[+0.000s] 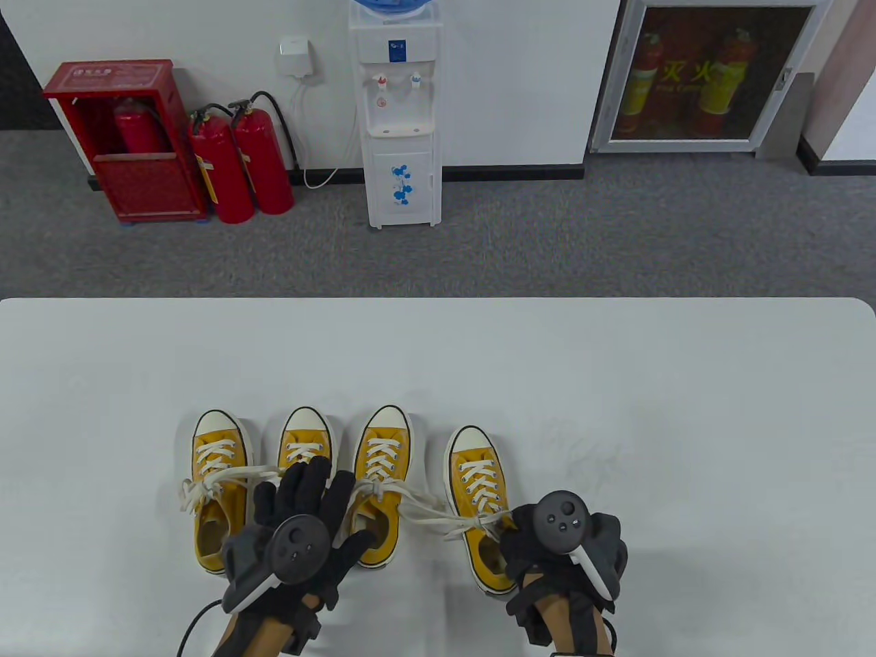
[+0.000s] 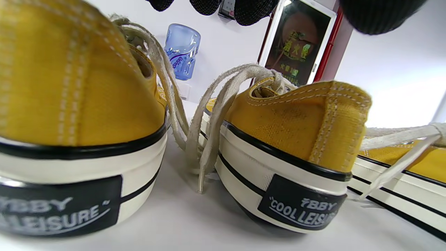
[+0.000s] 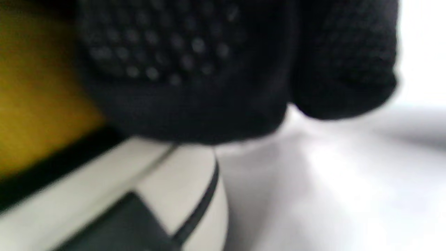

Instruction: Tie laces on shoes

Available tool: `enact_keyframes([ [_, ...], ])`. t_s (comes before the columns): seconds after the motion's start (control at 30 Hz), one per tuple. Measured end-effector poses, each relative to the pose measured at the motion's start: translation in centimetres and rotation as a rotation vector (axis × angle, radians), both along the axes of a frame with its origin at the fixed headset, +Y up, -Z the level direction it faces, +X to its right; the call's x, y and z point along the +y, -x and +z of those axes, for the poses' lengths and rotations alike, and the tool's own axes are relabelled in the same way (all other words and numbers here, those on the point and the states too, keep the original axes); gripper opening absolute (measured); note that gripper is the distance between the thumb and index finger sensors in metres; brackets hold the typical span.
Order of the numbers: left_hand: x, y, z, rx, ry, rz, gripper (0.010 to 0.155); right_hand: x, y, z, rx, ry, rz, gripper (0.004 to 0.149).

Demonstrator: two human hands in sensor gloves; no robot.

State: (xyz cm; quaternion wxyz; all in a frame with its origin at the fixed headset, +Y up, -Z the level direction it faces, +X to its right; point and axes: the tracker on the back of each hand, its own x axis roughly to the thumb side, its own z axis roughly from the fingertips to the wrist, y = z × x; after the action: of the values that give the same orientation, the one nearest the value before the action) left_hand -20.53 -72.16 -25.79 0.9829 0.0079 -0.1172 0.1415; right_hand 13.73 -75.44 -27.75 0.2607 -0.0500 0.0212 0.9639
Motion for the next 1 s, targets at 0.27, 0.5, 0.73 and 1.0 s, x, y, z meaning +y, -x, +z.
enact_keyframes([
  [0.27,0.0,0.3,-0.1,0.009,0.007,0.017,0.085,1.3,-1.6,0.6,-0.092,-0.087,-0.147,0.046],
  [0.5,0.0,0.3,0.0,0.008,0.006,0.016,0.085,3.3,-1.2,0.8,-0.185,-0.194,-0.193,0.047],
  [0.73,0.0,0.2,0.0,0.003,0.004,0.015,0.085,4.8,0.9,-0.5,-0.211,-0.188,-0.115,0.047],
  [1.0,-0.1,0.1,0.1,-0.004,0.004,0.012,0.085,2.8,3.1,-1.3,-0.197,-0.145,-0.065,0.047],
])
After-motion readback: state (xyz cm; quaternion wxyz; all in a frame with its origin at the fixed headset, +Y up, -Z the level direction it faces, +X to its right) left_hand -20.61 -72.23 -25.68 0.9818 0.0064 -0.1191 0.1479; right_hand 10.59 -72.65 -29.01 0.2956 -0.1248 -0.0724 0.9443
